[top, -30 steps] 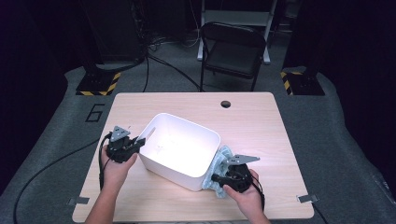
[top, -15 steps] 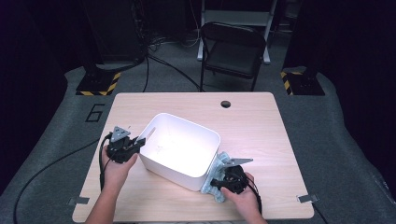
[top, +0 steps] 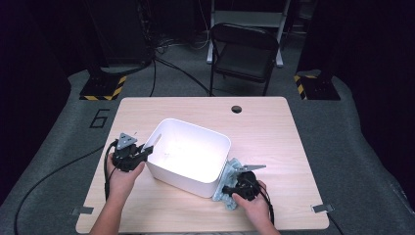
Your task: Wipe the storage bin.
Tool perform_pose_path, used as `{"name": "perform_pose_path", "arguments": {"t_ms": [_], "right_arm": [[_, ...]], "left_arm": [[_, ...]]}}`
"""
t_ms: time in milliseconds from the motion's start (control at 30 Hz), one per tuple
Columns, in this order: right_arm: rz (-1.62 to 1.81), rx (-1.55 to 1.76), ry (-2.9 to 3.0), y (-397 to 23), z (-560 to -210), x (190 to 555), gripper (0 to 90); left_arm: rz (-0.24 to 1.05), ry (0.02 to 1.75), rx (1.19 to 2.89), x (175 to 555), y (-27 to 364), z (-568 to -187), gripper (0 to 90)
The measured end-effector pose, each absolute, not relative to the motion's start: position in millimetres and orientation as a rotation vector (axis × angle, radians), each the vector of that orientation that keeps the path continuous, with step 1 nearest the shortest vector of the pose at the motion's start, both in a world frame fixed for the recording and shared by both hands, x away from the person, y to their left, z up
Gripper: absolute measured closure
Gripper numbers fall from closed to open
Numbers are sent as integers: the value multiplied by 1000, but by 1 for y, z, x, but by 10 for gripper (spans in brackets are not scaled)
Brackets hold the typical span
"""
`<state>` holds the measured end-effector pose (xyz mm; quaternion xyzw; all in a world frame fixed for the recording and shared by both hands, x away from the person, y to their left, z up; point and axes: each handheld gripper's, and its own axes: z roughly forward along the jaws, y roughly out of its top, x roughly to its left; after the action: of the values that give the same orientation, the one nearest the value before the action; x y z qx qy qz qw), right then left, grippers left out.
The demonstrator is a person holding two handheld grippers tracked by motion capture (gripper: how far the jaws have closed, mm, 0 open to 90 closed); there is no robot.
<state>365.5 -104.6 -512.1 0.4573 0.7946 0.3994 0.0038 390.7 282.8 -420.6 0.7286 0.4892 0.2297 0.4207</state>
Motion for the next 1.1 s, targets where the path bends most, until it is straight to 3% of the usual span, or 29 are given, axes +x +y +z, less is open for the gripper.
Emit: {"name": "perform_pose_path", "arguments": {"t_ms": [200,433,700,867,1100], "right_arm": [[1264,1488,2447,-114,-512,373,625],[1196,1468,2469,-125,-499,364,452],[1253,1486,2345,-141,-489,362,378],[1297,1386,2287,-137,-481,356,350],[1276,1287,2323,-123,-482,351,378]], "left_arm": [[529,1218,1813,391,284,-421,670],[509,1210,1824,393,284,-421,620],[494,1212,1802,397,284,-421,609],[491,1212,1807,397,284,-422,605],[494,1213,1811,397,283,-422,601]]}}
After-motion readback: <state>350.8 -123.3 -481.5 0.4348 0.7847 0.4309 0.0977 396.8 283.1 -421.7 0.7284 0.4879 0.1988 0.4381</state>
